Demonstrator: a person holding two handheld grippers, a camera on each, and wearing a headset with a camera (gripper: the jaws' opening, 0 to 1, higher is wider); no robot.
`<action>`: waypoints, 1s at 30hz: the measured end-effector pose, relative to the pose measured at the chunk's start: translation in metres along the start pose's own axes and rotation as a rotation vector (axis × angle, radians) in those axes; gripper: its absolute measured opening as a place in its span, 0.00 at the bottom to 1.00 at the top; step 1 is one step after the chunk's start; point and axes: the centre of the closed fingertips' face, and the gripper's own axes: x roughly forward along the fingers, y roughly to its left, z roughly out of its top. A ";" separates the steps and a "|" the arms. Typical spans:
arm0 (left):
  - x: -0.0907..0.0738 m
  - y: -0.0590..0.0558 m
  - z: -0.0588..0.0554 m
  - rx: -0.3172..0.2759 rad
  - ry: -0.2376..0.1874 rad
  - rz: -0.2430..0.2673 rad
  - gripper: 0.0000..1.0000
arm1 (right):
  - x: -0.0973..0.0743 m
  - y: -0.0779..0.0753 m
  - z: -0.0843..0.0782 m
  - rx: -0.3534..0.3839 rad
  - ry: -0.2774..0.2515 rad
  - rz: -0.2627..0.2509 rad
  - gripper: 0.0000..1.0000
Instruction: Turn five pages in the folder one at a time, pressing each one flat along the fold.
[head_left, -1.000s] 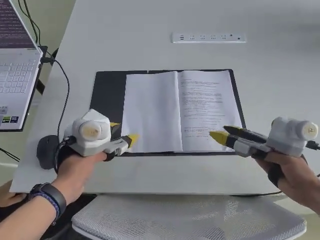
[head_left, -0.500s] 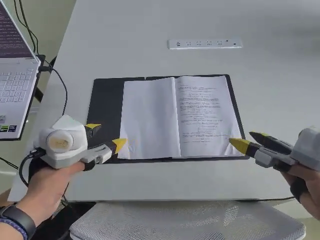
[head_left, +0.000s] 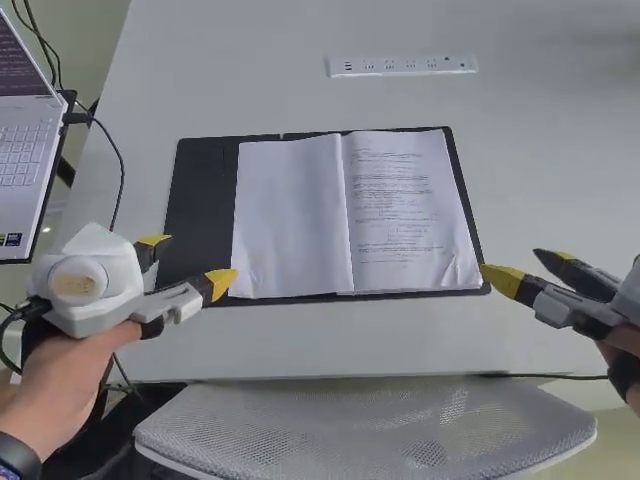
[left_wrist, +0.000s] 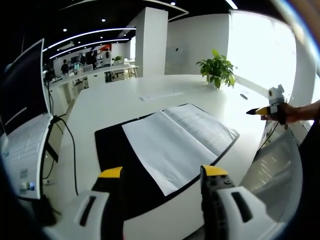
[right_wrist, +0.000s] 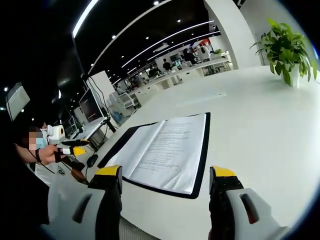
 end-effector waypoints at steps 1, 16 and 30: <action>0.001 -0.001 0.000 0.002 0.001 -0.003 0.61 | -0.002 -0.001 -0.001 -0.019 0.005 -0.014 0.70; 0.013 -0.011 0.005 0.004 0.010 -0.019 0.62 | -0.003 -0.002 -0.011 -0.078 0.057 -0.016 0.76; 0.028 -0.019 0.024 0.021 -0.008 -0.029 0.62 | -0.005 -0.010 -0.006 -0.037 0.031 -0.017 0.75</action>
